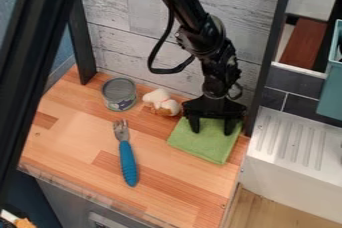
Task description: Move the green cloth to the right side of the blue fork
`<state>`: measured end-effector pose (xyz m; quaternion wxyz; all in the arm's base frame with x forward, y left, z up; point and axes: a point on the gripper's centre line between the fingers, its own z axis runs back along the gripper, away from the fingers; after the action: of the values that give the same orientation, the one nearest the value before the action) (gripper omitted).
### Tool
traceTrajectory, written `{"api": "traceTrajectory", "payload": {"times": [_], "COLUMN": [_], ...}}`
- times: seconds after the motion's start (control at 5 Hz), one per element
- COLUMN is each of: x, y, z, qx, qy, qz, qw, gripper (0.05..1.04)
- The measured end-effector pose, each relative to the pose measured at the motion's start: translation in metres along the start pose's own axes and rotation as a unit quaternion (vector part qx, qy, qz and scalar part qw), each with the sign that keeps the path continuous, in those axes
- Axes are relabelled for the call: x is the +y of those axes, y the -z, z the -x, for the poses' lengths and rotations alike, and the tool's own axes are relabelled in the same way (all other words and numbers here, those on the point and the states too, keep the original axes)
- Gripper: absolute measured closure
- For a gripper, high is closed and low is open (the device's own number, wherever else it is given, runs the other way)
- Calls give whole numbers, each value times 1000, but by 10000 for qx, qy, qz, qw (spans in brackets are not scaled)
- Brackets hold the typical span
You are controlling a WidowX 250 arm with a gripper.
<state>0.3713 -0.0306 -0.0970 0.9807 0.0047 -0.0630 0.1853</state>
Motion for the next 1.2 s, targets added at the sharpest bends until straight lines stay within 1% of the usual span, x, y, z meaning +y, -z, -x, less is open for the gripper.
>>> {"api": "traceTrajectory", "payload": {"times": [0.4, 0.6, 0.8, 1.0, 1.2], "x": [6, 9, 17, 24, 38], "y": [-3, -6, -9, -10, -11], "z": [33, 52, 73, 87, 85], "qx": [180, 290, 382, 425, 445], "qy": [139, 286, 409, 491, 269], "qz": [14, 125, 184, 155, 186], "qw": [9997, 9991, 9983, 9978, 9985], "gripper": [83, 83, 83, 83, 83]}}
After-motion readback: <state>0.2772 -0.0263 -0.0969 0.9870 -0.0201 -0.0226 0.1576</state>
